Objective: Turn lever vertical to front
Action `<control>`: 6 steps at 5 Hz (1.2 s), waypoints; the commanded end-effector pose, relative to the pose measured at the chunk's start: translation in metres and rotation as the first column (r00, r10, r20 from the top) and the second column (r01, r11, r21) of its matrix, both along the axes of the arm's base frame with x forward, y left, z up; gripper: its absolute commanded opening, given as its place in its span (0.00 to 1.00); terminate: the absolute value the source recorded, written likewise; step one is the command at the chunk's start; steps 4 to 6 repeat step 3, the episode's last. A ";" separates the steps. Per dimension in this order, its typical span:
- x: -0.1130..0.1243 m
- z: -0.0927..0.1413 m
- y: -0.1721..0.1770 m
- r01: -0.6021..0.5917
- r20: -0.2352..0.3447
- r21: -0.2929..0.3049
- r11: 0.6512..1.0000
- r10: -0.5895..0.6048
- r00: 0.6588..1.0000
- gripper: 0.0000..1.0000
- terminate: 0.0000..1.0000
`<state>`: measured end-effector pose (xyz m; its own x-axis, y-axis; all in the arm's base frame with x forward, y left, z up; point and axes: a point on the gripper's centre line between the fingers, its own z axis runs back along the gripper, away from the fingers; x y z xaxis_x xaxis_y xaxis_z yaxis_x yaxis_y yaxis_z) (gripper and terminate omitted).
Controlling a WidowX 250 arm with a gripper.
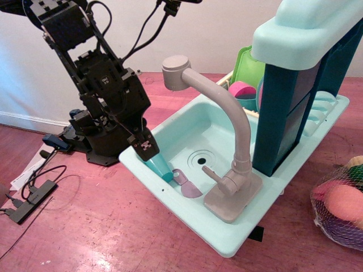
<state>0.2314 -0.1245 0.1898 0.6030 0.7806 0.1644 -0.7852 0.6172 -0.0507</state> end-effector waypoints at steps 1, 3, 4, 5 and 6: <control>0.001 0.012 -0.002 -0.007 0.041 -0.025 1.000 0.008 0.999 1.00 0.00; 0.001 0.012 -0.002 -0.007 0.041 -0.025 1.000 0.008 0.999 1.00 1.00; 0.001 0.012 -0.002 -0.007 0.041 -0.025 1.000 0.008 0.999 1.00 1.00; 0.001 0.012 -0.002 -0.007 0.041 -0.025 1.000 0.008 0.999 1.00 1.00; 0.001 0.012 -0.002 -0.007 0.041 -0.025 1.000 0.008 0.999 1.00 1.00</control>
